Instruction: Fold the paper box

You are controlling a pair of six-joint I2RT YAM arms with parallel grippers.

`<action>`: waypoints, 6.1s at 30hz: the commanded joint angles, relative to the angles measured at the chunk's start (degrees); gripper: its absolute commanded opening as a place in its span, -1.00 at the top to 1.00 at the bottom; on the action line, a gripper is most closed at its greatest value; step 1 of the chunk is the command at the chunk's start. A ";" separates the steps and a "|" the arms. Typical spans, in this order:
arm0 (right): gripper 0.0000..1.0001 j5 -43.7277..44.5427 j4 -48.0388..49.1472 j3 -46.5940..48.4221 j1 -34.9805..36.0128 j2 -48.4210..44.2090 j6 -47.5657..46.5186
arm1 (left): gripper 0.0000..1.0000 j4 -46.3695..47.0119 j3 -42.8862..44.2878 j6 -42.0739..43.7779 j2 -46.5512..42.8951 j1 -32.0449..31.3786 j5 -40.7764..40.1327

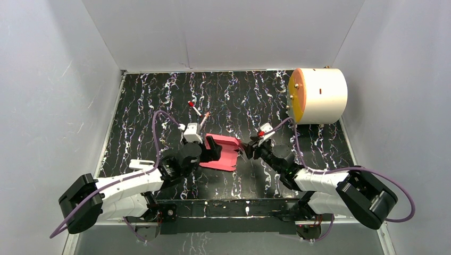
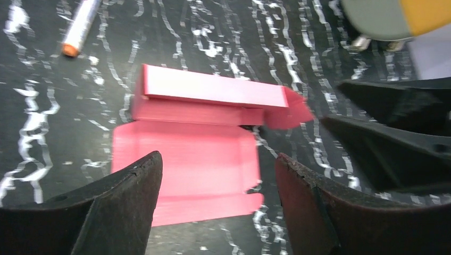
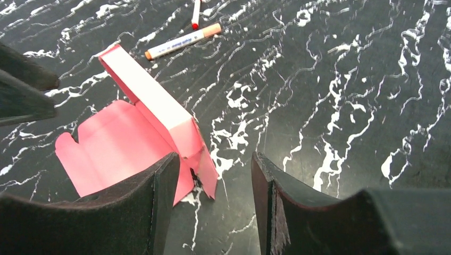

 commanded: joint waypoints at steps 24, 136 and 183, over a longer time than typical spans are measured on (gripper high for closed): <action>0.00 -20.51 6.64 0.46 -14.18 10.87 11.07 | -0.05 25.47 5.66 -10.81 21.38 0.29 9.36; 0.13 -36.69 25.40 3.63 -14.42 27.03 -0.45 | 0.46 55.32 5.88 -39.74 41.49 25.87 36.75; 0.27 -9.74 33.77 11.13 -0.92 37.19 -7.54 | 1.00 64.55 -9.45 -51.30 36.07 21.55 24.57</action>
